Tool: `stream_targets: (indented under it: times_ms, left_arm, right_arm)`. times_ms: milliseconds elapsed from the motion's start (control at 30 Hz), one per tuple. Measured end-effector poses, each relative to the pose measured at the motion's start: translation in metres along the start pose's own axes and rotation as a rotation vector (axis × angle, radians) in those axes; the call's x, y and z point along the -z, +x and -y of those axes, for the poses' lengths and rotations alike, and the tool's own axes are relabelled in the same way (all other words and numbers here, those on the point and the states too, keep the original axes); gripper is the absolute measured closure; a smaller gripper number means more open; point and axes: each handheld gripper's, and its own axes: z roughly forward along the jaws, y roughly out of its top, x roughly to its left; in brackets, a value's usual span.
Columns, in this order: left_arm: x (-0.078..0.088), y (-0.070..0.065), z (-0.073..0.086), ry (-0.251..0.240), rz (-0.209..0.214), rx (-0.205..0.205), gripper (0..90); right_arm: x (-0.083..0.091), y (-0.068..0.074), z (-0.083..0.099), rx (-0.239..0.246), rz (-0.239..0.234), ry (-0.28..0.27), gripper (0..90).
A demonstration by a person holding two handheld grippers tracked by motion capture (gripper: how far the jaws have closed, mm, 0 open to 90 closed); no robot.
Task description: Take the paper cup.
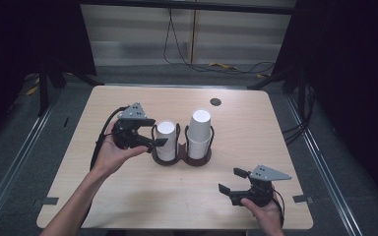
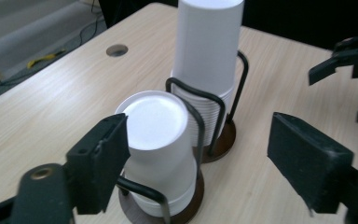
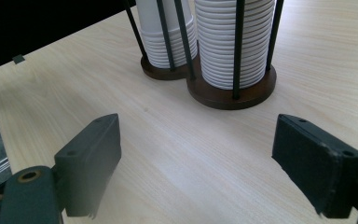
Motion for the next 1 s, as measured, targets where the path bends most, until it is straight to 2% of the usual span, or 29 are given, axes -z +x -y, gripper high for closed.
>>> stream_targets:
  times_ms: [67,200,233,300,367,533,567,667,767,1000]
  left_arm:
    - [-0.005,0.005,-0.002,0.018,0.01,0.007,22.6]
    - [-0.008,0.011,-0.004,0.015,0.009,0.017,20.8]
    - [-0.01,0.013,-0.006,0.029,0.02,0.028,20.4]
    - [-0.012,0.014,-0.01,0.052,0.02,0.017,21.4]
    - [-0.014,0.016,-0.014,0.067,0.037,0.01,25.7]
    - [-0.02,0.019,-0.021,0.089,0.024,0.006,23.1]
    - [-0.021,0.02,-0.022,0.102,0.022,-0.011,22.7]
    - [-0.027,0.023,-0.023,0.114,0.014,-0.012,23.1]
    - [-0.032,0.025,-0.024,0.163,0.015,-0.023,23.3]
    - [-0.043,0.026,-0.027,0.226,0.0,-0.045,23.2]
  right_arm:
    - [-0.001,0.0,0.0,0.004,0.0,0.002,15.3]
    - [-0.001,0.0,0.0,0.003,0.0,0.005,15.3]
    - [-0.001,0.0,0.0,0.006,0.0,0.007,15.3]
    - [-0.001,0.0,0.0,0.006,0.0,0.005,15.0]
    - [-0.001,0.0,0.0,0.002,-0.004,0.003,14.0]
    - [-0.001,0.0,0.0,0.007,-0.006,-0.001,13.7]
    - [-0.001,0.0,0.0,0.007,-0.006,-0.001,13.6]
    - [0.0,0.0,0.0,0.011,-0.001,0.003,13.6]
    - [0.0,0.0,0.001,0.012,-0.003,0.004,13.6]
    - [-0.002,0.0,0.001,0.01,-0.014,0.018,13.7]
